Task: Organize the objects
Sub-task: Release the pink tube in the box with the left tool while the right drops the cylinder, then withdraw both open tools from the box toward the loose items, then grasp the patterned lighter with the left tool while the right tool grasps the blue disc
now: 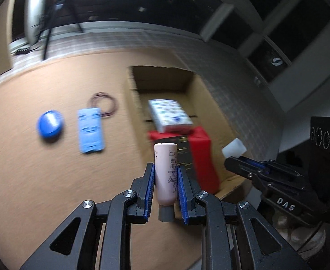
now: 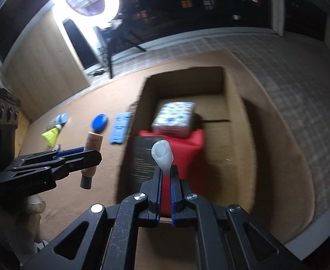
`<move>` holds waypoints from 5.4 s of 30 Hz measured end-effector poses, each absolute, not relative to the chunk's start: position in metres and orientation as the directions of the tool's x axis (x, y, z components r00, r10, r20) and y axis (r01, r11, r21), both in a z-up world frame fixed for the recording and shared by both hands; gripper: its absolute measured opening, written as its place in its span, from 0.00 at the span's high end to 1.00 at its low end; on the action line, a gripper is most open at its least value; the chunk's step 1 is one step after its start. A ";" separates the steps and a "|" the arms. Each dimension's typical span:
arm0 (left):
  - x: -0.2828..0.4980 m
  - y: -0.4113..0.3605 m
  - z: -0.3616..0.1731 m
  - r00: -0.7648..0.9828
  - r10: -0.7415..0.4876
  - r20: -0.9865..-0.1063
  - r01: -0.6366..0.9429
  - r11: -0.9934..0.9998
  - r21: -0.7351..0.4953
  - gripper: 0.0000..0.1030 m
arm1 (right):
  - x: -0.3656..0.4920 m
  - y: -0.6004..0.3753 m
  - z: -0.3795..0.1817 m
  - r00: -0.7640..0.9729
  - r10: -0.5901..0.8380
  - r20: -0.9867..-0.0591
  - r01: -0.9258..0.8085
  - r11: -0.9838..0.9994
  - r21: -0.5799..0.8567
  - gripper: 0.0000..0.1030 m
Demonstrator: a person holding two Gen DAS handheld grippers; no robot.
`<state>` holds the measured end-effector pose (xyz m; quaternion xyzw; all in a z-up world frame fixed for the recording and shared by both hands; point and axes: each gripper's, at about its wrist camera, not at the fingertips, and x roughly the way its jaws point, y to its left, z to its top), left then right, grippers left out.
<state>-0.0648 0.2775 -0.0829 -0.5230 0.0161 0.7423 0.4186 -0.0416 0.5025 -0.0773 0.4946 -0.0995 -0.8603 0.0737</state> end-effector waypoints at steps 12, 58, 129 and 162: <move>-0.038 0.355 -0.110 -0.005 0.576 -0.818 -0.698 -0.587 -0.409 0.80 | -0.039 0.539 -0.101 -0.468 -0.185 -0.864 -0.039 -0.973 0.229 0.94; -0.097 0.082 -0.081 -0.287 0.507 -0.813 -0.401 -0.834 -0.379 0.59 | -0.071 0.398 -0.066 -0.487 -0.336 -0.806 0.146 -0.941 0.304 0.58; -0.188 0.015 -0.164 -0.227 0.332 -0.916 -0.328 -0.911 -0.249 0.43 | -0.260 0.265 -0.156 -0.225 -0.319 -0.921 0.257 -0.931 0.260 0.40; -0.180 0.050 -0.169 -0.255 0.317 -0.913 -0.314 -0.921 -0.232 0.76 | -0.185 0.237 -0.150 -0.288 -0.234 -0.929 0.441 -0.893 0.088 0.55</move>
